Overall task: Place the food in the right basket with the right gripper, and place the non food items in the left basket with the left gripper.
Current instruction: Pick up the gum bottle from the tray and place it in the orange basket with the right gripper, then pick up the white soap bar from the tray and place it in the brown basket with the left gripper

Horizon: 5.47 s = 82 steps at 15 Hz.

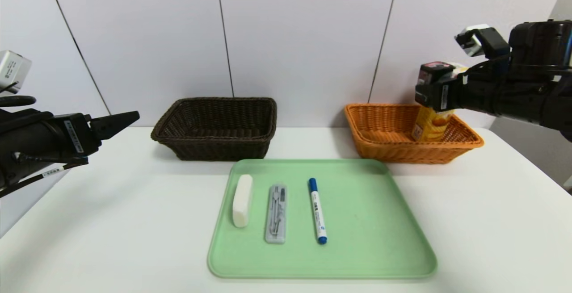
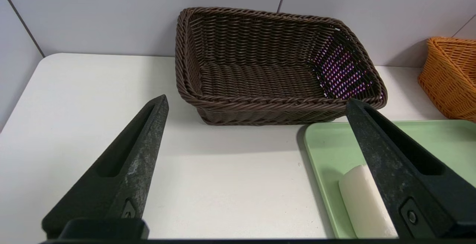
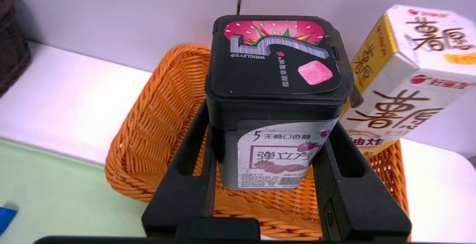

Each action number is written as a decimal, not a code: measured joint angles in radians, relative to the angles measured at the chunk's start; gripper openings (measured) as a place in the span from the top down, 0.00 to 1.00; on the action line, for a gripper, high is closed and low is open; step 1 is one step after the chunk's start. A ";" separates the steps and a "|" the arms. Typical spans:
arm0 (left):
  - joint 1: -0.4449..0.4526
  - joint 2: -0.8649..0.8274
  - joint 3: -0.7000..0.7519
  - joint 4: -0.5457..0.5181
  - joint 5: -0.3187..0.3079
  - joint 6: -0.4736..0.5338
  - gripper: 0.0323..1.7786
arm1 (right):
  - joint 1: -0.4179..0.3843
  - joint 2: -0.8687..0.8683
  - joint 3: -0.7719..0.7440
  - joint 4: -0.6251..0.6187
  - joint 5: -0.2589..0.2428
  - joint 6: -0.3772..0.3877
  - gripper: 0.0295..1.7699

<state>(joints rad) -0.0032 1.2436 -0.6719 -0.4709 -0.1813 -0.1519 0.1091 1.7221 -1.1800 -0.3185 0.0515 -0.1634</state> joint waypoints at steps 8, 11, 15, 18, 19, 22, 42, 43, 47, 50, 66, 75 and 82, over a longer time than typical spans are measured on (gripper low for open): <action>0.000 -0.018 0.025 0.000 0.001 0.000 0.05 | 0.020 0.112 -0.026 0.000 -0.026 -0.008 0.60; 0.000 -0.019 0.026 -0.001 0.001 0.000 0.05 | 0.023 0.156 -0.034 0.006 -0.037 -0.023 0.60; 0.000 -0.023 0.027 -0.001 0.001 -0.001 0.05 | 0.023 0.240 -0.101 0.013 -0.061 -0.025 0.60; 0.003 -0.025 0.025 -0.002 0.002 -0.002 0.05 | 0.023 0.301 -0.143 0.008 -0.064 -0.023 0.60; 0.003 -0.025 0.025 -0.001 0.003 -0.002 0.05 | 0.023 0.317 -0.153 0.007 -0.064 -0.022 0.60; 0.004 -0.025 0.024 -0.002 0.003 -0.002 0.05 | 0.022 0.347 -0.163 0.007 -0.064 -0.024 0.60; 0.003 -0.027 0.023 -0.002 0.001 -0.008 0.05 | 0.021 0.331 -0.126 -0.122 -0.064 -0.027 0.16; 0.003 -0.027 0.023 -0.001 0.002 -0.009 0.05 | 0.021 0.315 -0.126 -0.136 -0.064 -0.027 0.14; 0.003 -0.027 0.027 -0.001 0.000 -0.011 0.05 | 0.021 0.217 -0.110 -0.138 -0.063 -0.027 0.10; 0.003 -0.029 0.033 -0.002 0.001 -0.011 0.05 | 0.022 0.092 -0.030 -0.141 -0.063 -0.026 0.08; -0.053 -0.073 0.150 -0.131 0.010 -0.024 0.05 | -0.031 -0.659 0.858 -0.274 -0.064 0.111 0.04; -0.536 0.018 -0.251 0.443 0.370 -0.031 0.05 | -0.032 -0.739 0.917 -0.267 -0.060 0.110 0.04; -0.724 0.236 -0.751 1.211 0.326 -0.158 0.05 | -0.030 -0.753 0.927 -0.265 -0.056 0.096 0.04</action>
<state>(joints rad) -0.7272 1.4791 -1.4230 0.7404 0.1447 -0.3098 0.0791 0.9687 -0.2534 -0.5838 -0.0047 -0.0672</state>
